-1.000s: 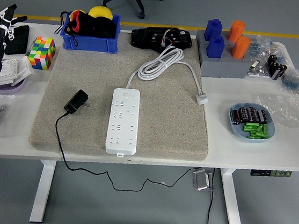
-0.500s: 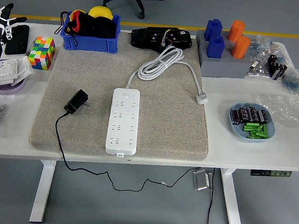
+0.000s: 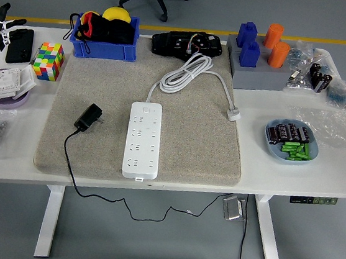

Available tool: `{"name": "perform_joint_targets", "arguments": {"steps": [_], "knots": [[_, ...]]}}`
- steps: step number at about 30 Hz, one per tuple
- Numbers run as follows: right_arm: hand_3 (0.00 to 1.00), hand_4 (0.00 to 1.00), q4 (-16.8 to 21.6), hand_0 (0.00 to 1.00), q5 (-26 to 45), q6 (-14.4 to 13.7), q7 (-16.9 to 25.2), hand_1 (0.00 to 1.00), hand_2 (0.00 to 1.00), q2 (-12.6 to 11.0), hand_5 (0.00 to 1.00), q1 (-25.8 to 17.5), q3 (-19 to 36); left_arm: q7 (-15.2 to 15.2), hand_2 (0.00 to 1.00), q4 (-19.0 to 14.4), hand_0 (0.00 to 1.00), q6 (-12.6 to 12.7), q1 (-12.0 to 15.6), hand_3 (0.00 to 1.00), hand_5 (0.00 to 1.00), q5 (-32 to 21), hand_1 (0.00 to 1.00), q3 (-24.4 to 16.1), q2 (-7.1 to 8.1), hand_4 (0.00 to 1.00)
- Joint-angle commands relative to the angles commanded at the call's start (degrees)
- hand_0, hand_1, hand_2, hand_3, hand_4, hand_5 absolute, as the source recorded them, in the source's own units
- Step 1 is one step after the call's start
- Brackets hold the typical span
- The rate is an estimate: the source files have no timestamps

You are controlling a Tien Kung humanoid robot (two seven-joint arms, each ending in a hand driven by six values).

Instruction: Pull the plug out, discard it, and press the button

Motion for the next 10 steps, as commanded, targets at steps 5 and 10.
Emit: {"name": "perform_joint_targets", "arguments": {"steps": [5,10], "knots": [[0.744,0.794,-0.01,0.785,-0.06,-0.01,0.01,0.746,0.742,0.43,0.788,0.00,0.62,0.22,0.727,0.00,0.774,-0.11,0.01,0.966,0.998,0.13,0.702,0.45,-0.11,0.857],[0.744,0.794,-0.03,0.785,-0.13,-0.02,0.01,0.746,0.742,0.72,0.788,-0.12,0.98,0.35,0.727,-0.11,0.774,-0.13,0.18,0.966,0.998,0.18,0.702,0.40,-0.28,0.857]]}}
